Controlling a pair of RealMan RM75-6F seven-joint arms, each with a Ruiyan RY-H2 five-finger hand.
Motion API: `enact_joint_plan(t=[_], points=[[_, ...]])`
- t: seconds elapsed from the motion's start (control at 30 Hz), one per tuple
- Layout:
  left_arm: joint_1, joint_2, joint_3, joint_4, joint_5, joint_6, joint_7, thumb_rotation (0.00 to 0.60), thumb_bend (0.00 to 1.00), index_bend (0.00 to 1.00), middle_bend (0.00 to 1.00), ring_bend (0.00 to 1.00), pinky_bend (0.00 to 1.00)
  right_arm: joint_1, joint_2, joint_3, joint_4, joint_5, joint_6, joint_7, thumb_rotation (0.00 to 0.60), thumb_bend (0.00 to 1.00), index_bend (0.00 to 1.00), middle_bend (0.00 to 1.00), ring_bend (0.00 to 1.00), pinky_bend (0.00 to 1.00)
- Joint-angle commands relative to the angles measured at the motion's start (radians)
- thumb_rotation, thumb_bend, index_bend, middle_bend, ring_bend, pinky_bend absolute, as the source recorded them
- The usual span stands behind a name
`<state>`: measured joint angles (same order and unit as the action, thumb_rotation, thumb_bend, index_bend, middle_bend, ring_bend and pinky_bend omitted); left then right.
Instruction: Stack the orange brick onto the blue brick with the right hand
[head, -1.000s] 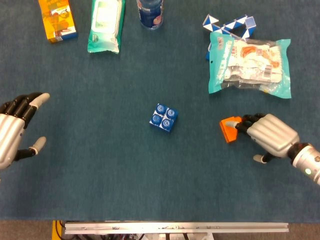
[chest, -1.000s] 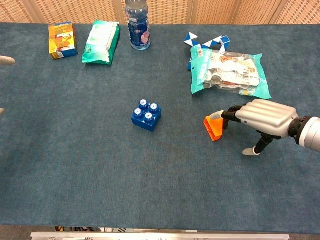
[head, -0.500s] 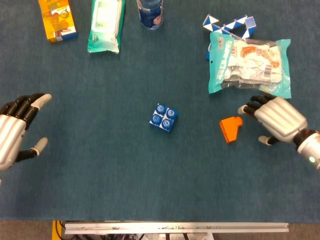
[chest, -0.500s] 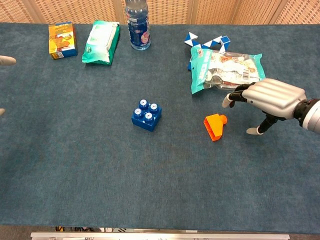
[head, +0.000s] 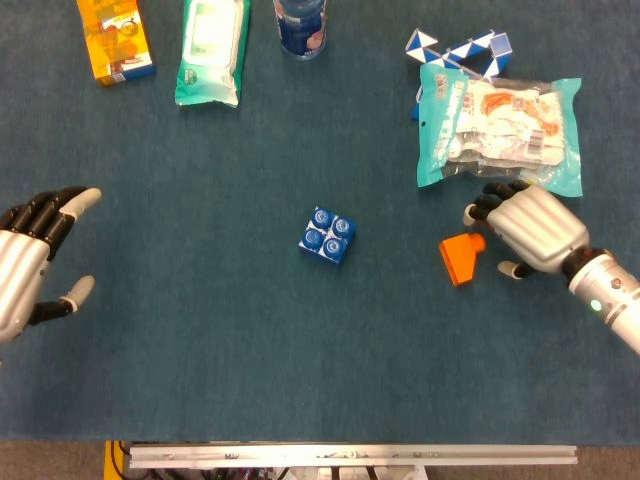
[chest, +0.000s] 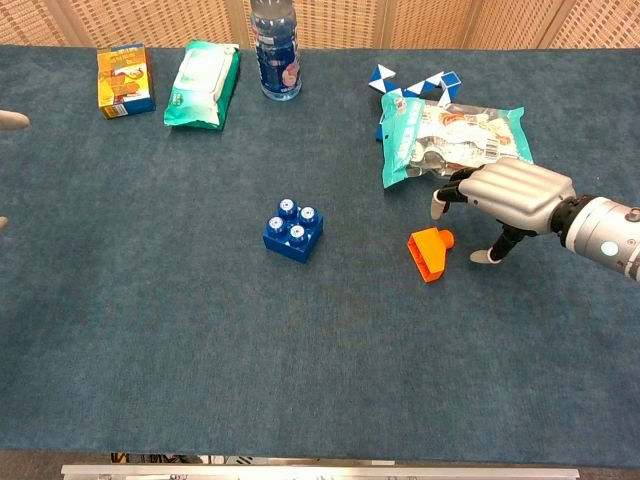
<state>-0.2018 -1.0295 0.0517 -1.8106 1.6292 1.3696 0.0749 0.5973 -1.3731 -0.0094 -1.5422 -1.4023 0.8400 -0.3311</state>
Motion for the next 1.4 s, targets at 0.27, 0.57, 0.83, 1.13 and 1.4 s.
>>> enact_joint_plan(t=[0.27, 0.57, 0.83, 1.13, 1.4], points=[[-0.001, 0.004, 0.001, -0.003, 0.008, -0.004, -0.005, 0.6, 0.27, 0.12, 0.16, 0.16, 0.26, 0.017, -0.025, 0.004, 0.013, 0.042, -0.016, -0.051, 0.6, 0.19, 0.4, 0.35, 0.2, 0.3], [-0.001, 0.011, 0.004, -0.006, 0.013, -0.006, -0.018, 0.6, 0.27, 0.12, 0.15, 0.16, 0.26, 0.032, -0.045, 0.001, 0.013, 0.07, -0.024, -0.106, 0.6, 0.19, 0.43, 0.36, 0.21, 0.3], [0.002, 0.017, 0.009, -0.005, 0.022, -0.004, -0.034, 0.6, 0.27, 0.12, 0.15, 0.16, 0.26, 0.045, -0.068, 0.001, 0.023, 0.094, -0.026, -0.145, 0.6, 0.2, 0.47, 0.36, 0.21, 0.3], [0.004, 0.025, 0.012, -0.001, 0.028, -0.002, -0.057, 0.6, 0.27, 0.12, 0.15, 0.16, 0.26, 0.056, -0.091, 0.0, 0.03, 0.108, -0.015, -0.19, 0.6, 0.2, 0.47, 0.37, 0.22, 0.3], [0.005, 0.038, 0.017, -0.002, 0.034, -0.003, -0.077, 0.6, 0.27, 0.12, 0.14, 0.16, 0.26, 0.061, -0.112, -0.002, 0.035, 0.117, -0.005, -0.209, 0.6, 0.2, 0.48, 0.37, 0.23, 0.31]])
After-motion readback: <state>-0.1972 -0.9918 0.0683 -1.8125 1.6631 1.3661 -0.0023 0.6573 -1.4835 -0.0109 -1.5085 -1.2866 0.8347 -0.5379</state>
